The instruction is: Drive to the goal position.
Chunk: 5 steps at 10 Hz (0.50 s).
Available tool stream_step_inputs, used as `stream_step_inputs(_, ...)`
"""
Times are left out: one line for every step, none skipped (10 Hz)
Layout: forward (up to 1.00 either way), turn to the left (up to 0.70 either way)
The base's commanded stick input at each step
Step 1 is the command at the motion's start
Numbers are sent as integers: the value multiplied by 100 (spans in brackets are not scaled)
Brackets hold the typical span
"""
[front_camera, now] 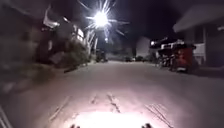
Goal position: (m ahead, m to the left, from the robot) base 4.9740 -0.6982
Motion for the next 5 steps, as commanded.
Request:
stream_step_inputs(85, 0)
stream_step_inputs(85, 0)
stream_step_inputs(85, 0)
stream_step_inputs(85, 0)
stream_step_inputs(85, 0)
